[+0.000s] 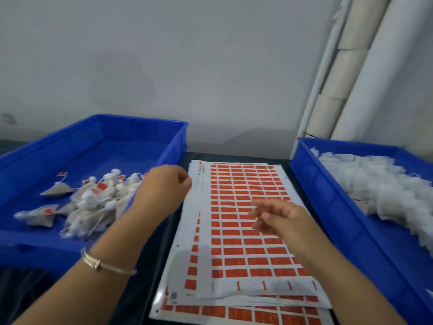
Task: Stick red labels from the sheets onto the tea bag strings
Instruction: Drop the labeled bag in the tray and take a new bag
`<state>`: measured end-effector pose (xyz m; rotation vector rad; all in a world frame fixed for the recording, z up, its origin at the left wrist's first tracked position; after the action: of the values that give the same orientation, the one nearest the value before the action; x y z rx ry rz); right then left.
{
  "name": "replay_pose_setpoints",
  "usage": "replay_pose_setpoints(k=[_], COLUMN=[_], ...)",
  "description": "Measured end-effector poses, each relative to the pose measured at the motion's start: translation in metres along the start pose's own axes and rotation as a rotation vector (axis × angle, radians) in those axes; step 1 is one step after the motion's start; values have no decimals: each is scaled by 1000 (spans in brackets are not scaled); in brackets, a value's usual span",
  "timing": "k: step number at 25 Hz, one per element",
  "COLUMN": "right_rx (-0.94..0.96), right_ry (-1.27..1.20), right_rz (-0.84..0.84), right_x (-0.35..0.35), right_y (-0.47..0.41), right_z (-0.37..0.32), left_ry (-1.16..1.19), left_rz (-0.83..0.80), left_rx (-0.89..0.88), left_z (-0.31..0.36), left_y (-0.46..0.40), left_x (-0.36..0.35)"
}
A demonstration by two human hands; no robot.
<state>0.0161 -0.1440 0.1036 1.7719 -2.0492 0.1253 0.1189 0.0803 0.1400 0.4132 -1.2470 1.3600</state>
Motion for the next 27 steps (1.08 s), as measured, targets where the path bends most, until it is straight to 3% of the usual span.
replay_pose_setpoints(k=[4, 7, 8, 12, 13, 16, 18, 21, 24, 27], right_rx=[29, -110, -219, -728, -752, -632, -608, -627, -600, -519], right_ry=[-22, 380, 577, 1124, 1133, 875, 745, 879, 1052, 900], right_rz=[277, 462, 420, -113, -170, -50, -55, -202, -44, 193], right_x=[122, 210, 230, 239, 232, 224, 227, 217, 227, 244], right_y=[15, 18, 16, 34, 37, 36, 40, 51, 47, 48], right_z=[-10, 12, 31, 148, 164, 167, 161, 164, 164, 142], left_ry=[250, 301, 318, 347, 351, 367, 363, 353, 363, 377], left_rz=[-144, -308, -351, -428, -436, -455, -467, -466, -452, -434], left_rx=[-113, -140, -142, -181, -193, -199, -196, -180, -170, -170], left_z=[88, 115, 120, 136, 142, 154, 154, 150, 147, 147], left_y=[33, 64, 72, 92, 94, 103, 109, 115, 118, 118], left_x=[-76, -132, -148, -182, -185, -190, -192, -189, -185, -178])
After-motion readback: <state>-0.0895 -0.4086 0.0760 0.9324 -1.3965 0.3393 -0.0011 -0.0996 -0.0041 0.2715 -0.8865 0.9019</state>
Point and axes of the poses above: each hand's wrist, its own y-axis away from the middle knuckle, its own x-axis out of the back of the hand, z = x × y, the point moved 9 cm from there along -y, towards the middle knuckle, and after that the axes turned 14 degrees about -x, right-handed, at the moved point
